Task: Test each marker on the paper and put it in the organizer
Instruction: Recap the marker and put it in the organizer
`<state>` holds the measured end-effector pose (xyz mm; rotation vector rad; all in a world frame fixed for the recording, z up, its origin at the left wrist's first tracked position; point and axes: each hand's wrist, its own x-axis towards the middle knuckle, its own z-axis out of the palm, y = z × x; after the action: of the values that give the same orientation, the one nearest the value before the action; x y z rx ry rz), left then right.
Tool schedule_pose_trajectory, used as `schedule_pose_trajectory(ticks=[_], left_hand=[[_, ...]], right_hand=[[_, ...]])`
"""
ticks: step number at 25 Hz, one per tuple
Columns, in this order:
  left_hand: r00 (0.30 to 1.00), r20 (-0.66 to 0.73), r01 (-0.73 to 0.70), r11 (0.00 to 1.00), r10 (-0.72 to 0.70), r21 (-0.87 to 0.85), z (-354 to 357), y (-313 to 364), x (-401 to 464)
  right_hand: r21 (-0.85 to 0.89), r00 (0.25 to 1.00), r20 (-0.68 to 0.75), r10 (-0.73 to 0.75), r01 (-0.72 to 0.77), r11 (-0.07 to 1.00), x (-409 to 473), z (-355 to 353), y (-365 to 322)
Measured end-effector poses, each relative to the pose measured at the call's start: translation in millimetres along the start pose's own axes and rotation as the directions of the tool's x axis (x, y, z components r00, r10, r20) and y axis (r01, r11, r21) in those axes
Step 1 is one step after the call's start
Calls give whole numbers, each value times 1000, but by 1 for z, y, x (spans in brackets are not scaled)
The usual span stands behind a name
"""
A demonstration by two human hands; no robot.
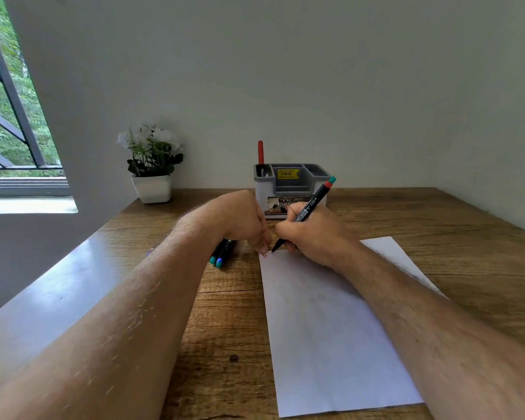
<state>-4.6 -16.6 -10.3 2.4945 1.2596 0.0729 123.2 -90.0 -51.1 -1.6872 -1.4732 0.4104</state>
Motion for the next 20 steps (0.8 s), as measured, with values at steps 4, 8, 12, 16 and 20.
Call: schedule_pose_trajectory(ticks=[4, 8, 12, 16, 20], left_hand=[[1000, 1, -12, 1000, 12, 8, -1, 1, -2], [1000, 1, -13, 1000, 13, -2, -1, 2, -2], [1000, 2, -13, 1000, 13, -12, 0, 3, -3], [1000, 9, -8, 1000, 9, -12, -1, 3, -4], [1000, 7, -2, 999, 3, -34, 0, 3, -3]], right_hand=[[-28, 1000, 8, 6, -6, 1000, -1, 0, -2], [19, 999, 25, 25, -25, 1000, 0, 0, -3], [24, 1000, 18, 14, -15, 1000, 0, 1, -2], [-16, 1000, 10, 4, -4, 1000, 1, 3, -2], [35, 1000, 1, 12, -12, 999, 2, 1, 0]])
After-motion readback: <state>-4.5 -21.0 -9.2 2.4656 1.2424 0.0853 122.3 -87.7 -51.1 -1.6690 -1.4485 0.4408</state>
